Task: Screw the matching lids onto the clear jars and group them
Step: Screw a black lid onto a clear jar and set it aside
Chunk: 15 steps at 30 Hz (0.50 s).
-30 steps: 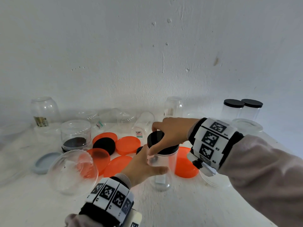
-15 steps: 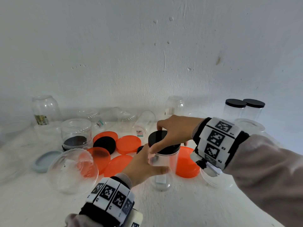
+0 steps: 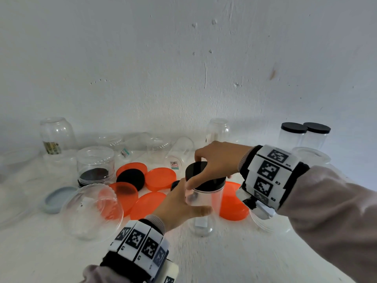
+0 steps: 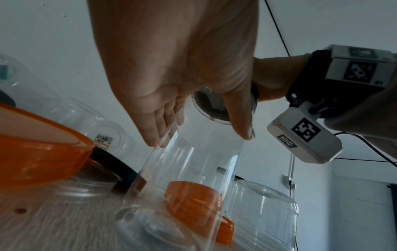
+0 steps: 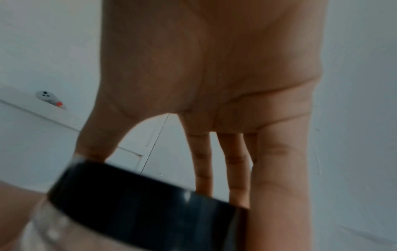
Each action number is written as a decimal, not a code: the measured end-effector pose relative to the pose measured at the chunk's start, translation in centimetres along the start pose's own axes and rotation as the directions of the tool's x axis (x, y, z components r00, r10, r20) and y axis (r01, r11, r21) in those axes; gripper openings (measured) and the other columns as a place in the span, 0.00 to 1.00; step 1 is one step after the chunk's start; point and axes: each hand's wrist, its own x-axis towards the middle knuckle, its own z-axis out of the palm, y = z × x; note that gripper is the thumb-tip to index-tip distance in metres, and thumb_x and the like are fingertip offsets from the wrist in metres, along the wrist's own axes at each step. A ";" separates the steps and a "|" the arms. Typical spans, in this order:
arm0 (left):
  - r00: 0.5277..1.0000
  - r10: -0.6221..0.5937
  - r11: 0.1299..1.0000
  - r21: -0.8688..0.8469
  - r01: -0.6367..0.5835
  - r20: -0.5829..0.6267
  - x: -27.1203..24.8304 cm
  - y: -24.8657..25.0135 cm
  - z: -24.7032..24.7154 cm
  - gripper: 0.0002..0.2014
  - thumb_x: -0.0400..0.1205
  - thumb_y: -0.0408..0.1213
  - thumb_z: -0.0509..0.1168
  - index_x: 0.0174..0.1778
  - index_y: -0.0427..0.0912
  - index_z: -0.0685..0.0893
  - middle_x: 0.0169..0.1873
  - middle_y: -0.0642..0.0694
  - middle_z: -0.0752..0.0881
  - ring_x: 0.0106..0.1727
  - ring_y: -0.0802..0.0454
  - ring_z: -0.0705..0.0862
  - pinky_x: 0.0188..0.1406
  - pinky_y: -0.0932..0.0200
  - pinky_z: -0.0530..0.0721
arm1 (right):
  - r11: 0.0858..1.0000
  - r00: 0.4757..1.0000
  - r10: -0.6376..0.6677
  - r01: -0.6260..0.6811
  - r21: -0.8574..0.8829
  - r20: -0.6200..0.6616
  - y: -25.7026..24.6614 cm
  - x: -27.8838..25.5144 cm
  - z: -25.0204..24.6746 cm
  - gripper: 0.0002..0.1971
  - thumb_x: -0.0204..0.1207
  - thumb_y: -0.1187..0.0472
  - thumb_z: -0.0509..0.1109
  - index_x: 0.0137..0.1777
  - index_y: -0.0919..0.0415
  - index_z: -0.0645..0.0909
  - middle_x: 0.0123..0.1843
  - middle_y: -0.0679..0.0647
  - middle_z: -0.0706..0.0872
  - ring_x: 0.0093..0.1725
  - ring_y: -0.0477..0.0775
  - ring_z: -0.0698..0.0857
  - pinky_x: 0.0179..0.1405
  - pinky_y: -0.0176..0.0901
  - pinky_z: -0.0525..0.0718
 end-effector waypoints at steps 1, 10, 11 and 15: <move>1.000 0.001 1.000 -0.001 -0.001 0.004 0.0 0.0 0.0 0.43 0.67 0.48 0.80 0.76 0.59 0.65 0.71 0.64 0.73 0.75 0.61 0.71 0.71 0.58 0.68 | 1.000 1.000 -0.001 0.001 -0.011 0.002 0.1 0.0 0.1 0.40 0.57 0.22 0.69 0.62 0.50 0.76 0.54 0.47 0.81 0.41 0.47 0.85 0.32 0.39 0.80; 1.000 0.026 1.000 0.011 -0.026 0.002 0.0 0.1 0.1 0.38 0.69 0.47 0.79 0.67 0.68 0.61 0.71 0.63 0.73 0.71 0.65 0.71 0.61 0.74 0.70 | 0.990 0.984 -0.138 0.133 0.046 0.115 0.7 -0.6 -1.4 0.38 0.61 0.38 0.79 0.72 0.33 0.70 0.68 0.41 0.73 0.67 0.47 0.73 0.64 0.47 0.76; 1.000 0.022 1.000 0.007 -0.022 0.004 0.0 0.0 0.1 0.37 0.69 0.47 0.79 0.66 0.69 0.62 0.70 0.64 0.74 0.70 0.67 0.72 0.62 0.71 0.70 | 0.992 0.987 -0.120 0.115 0.052 0.107 0.7 -0.5 -1.3 0.37 0.60 0.35 0.79 0.71 0.35 0.71 0.66 0.42 0.75 0.64 0.49 0.77 0.62 0.48 0.80; 1.000 -0.003 1.000 -0.015 0.002 -0.008 0.1 -0.4 0.1 0.40 0.67 0.47 0.80 0.73 0.61 0.66 0.69 0.63 0.74 0.71 0.64 0.73 0.61 0.69 0.69 | 0.999 1.000 -0.004 0.003 -0.041 -0.025 -0.2 -0.2 0.1 0.39 0.59 0.22 0.67 0.60 0.51 0.76 0.50 0.47 0.80 0.41 0.47 0.82 0.35 0.40 0.78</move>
